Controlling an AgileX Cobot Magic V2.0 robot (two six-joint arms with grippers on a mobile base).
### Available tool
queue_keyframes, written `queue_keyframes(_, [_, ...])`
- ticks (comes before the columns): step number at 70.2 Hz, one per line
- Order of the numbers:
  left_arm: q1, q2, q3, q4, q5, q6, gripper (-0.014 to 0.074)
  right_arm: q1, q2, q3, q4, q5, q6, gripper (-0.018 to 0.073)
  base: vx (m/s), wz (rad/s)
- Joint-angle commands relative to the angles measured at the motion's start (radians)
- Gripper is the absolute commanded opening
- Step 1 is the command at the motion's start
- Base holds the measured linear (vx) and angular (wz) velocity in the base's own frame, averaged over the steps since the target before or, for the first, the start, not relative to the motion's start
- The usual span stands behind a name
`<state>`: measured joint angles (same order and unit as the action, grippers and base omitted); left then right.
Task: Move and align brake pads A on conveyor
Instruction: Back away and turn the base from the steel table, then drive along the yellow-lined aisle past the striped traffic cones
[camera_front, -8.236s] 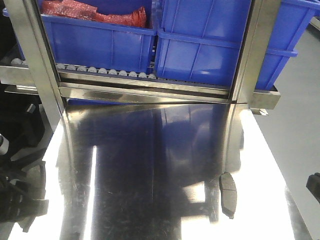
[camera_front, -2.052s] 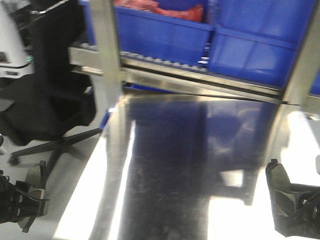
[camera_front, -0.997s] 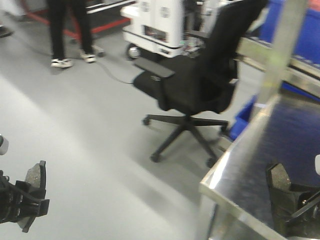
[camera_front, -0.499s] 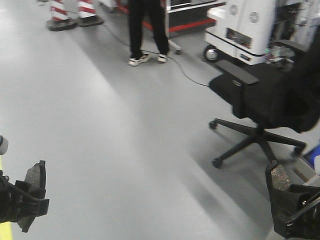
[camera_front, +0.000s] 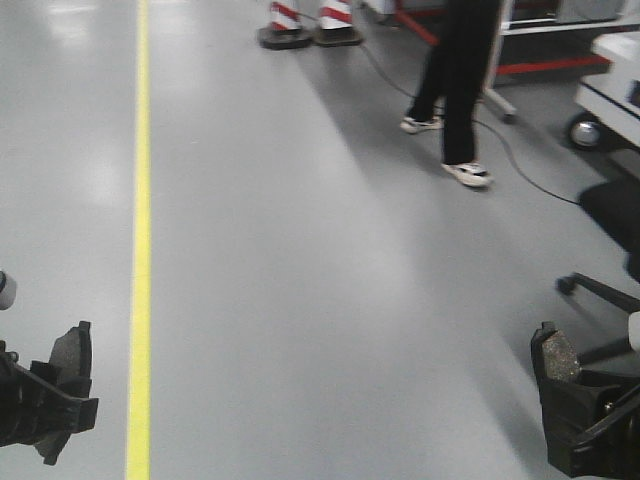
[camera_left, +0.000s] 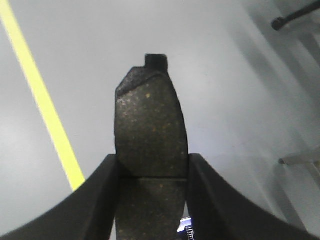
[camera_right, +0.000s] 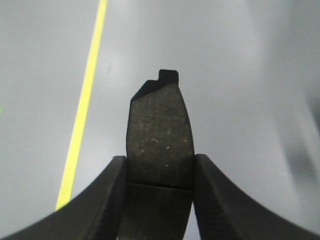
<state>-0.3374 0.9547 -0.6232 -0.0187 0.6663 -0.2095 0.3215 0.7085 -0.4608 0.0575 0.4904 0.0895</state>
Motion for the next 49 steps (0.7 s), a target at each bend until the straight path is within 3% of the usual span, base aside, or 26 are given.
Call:
queue_keyframes(1, [-0.007, -0.013, -0.027, -0.004, -0.059, -0.003, 0.0073, -0.001, -0.004, -0.03, -0.007, -0.078, -0.009, -0.0001, -0.01, 0.63])
queue_keyframes(25, [-0.007, -0.014, -0.027, -0.006, -0.058, -0.003, 0.0073, -0.001, -0.004, -0.03, -0.007, -0.075, -0.009, -0.0001, 0.0, 0.52])
queue_keyframes(49, [-0.007, -0.014, -0.027, -0.006, -0.058, -0.003, 0.0073, -0.001, -0.004, -0.03, -0.007, -0.075, -0.009, -0.0001, 0.09, 0.24])
